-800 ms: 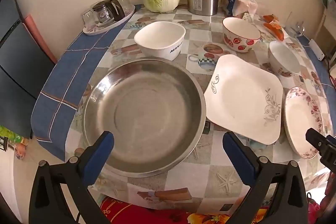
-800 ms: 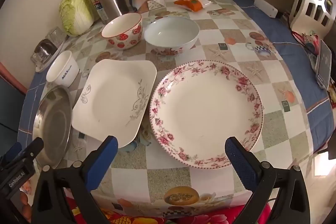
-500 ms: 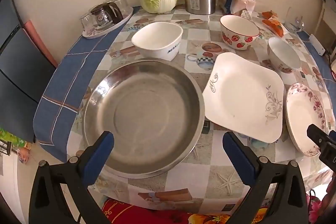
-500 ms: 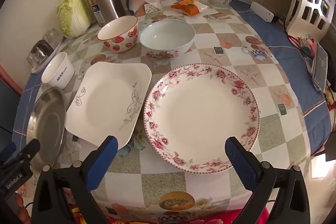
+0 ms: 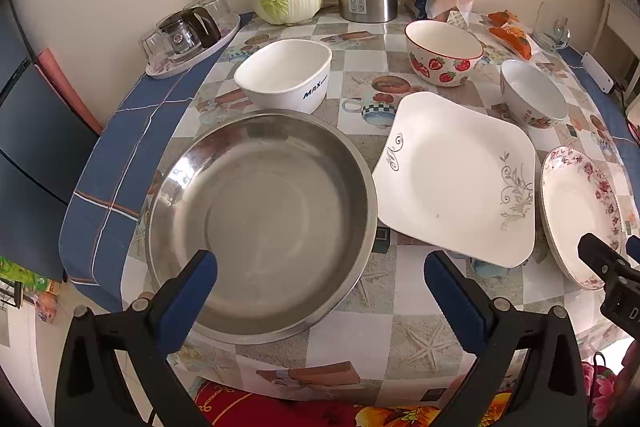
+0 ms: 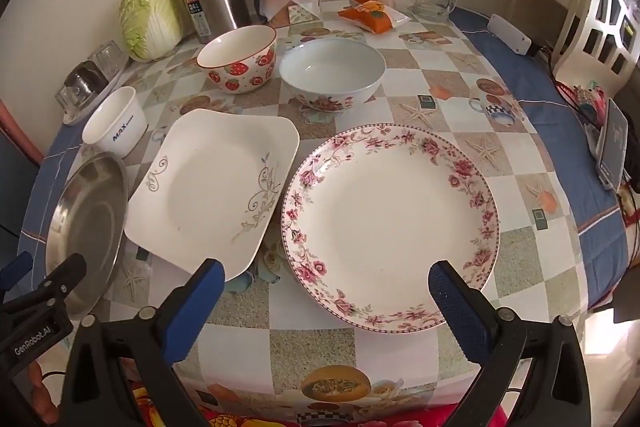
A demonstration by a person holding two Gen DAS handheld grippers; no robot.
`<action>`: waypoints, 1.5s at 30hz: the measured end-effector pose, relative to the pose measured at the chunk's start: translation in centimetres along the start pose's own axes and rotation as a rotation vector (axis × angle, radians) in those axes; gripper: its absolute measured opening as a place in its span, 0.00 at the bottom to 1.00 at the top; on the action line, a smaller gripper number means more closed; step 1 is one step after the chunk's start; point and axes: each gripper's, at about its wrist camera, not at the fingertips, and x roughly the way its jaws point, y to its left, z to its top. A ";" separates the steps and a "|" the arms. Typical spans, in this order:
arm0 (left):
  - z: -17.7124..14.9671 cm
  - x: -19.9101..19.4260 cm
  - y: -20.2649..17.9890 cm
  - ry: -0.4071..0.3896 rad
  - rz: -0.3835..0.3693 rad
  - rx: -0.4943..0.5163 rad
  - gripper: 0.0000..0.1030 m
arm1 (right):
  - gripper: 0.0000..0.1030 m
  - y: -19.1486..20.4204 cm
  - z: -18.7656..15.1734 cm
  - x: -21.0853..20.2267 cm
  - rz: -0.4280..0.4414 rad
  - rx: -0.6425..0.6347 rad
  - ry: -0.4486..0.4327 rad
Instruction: Organize plates and bowls
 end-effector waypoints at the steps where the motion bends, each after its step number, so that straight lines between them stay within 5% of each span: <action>1: 0.0 0.0 0.0 0.000 0.002 0.000 1.00 | 1.00 0.0 0.0 0.0 0.000 0.002 0.001; 45: 0.1 0.8 0.2 0.022 0.031 -0.012 1.00 | 1.00 0.0 -0.1 0.3 0.000 0.003 0.003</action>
